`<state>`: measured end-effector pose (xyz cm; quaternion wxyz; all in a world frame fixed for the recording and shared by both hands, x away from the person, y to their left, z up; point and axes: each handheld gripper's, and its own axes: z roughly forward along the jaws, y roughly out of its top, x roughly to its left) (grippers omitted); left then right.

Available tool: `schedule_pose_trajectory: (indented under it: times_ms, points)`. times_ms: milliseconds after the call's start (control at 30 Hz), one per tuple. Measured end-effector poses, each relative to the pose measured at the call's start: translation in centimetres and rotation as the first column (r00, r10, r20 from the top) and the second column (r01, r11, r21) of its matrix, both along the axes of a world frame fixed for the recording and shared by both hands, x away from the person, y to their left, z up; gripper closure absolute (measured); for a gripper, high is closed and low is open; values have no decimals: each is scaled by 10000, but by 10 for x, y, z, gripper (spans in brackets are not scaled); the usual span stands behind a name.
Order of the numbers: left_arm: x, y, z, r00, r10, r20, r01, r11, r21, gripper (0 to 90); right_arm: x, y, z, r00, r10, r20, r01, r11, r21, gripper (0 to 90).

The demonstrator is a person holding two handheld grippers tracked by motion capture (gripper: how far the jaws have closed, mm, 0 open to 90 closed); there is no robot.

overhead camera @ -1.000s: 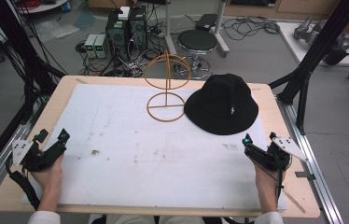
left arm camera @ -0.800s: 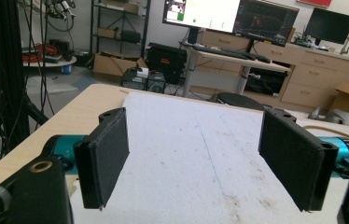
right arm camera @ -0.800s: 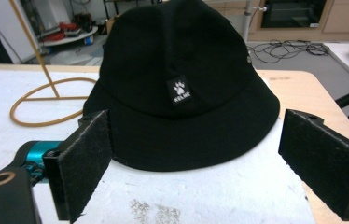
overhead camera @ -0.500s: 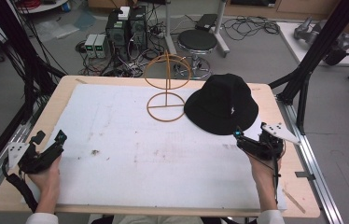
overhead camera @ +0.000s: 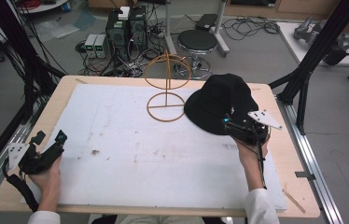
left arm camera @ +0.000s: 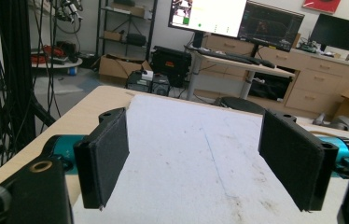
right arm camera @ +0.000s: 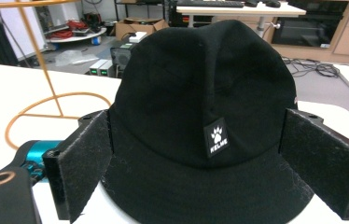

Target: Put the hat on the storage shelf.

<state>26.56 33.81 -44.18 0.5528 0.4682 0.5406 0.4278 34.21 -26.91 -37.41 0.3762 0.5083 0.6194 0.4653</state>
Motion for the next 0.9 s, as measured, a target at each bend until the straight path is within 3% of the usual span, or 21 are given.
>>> schedule_pose_trajectory:
  times_ms: [333, 400, 433, 500, 600, 733, 900]
  points:
    - [-1, -1, 0, 10000, -35, 25, 35, 10000, -2, 246, 23, 2, 6, 9992, -314, 228, 312, 9995, 69, 94]
    - [0, -1, 0, 10000, -10, 30, 10, 10000, -20, 246, 28, 4, 8, 9983, -414, 400, 414, 9991, 21, 94]
    - [0, -1, 0, 10000, -3, 30, 3, 10000, -49, 246, 33, 5, 6, 9956, -473, 812, 475, 9989, -2, 94]
    - [0, -1, 0, 10000, -12, 40, 13, 10000, -92, 246, 36, 5, 4, 9943, -539, 923, 544, 9985, -29, 94]
    - [0, -2, 0, 10000, -53, 40, 53, 10000, -52, 246, 49, 5, -8, 9935, -565, 989, 558, 9984, 105, 95]
    - [1, -3, 0, 9999, -109, 9, 109, 9999, -20, 246, 56, 6, -12, 9932, -490, 1061, 478, 9988, 141, 95]
    - [1, -4, 0, 9999, -132, 16, 133, 9999, -29, 246, 69, 4, -15, 9956, -532, 770, 520, 9985, 172, 94]
